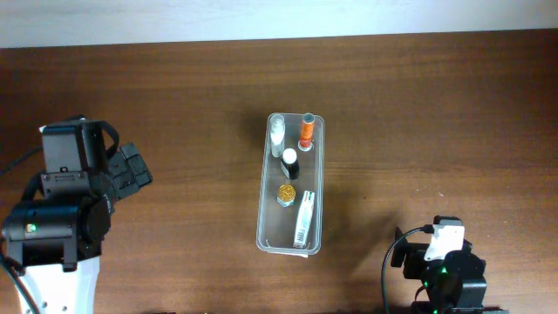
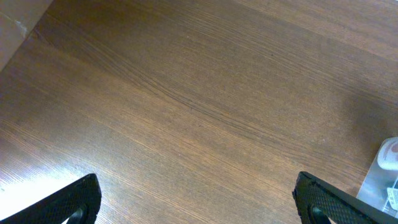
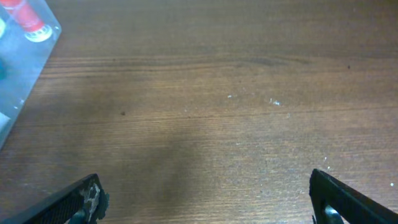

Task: Pack container

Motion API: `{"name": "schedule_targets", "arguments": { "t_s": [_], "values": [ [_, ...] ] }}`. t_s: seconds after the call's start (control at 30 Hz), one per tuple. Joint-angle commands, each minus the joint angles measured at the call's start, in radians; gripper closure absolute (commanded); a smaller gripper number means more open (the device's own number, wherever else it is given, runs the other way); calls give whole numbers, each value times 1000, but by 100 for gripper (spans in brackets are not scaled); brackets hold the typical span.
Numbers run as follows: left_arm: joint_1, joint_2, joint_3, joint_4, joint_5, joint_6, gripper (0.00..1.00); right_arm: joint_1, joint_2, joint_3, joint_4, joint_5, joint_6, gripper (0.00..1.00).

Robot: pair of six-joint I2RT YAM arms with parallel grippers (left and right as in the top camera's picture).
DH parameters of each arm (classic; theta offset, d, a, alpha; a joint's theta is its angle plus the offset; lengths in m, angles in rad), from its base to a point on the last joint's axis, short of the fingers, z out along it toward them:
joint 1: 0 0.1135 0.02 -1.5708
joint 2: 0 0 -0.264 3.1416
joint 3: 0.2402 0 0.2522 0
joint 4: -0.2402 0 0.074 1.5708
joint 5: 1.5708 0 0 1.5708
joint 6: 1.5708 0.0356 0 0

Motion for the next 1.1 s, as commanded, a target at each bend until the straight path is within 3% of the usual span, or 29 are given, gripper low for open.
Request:
{"name": "schedule_targets", "arguments": {
  "t_s": [0.0,1.07],
  "values": [
    [6,-2,6,1,-14,19,1,-11,-20,-21,7,-5,11,2],
    [6,-2,6,1,-14,19,1,-10,-20,-70,10,-3,11,2]
  ]
}}
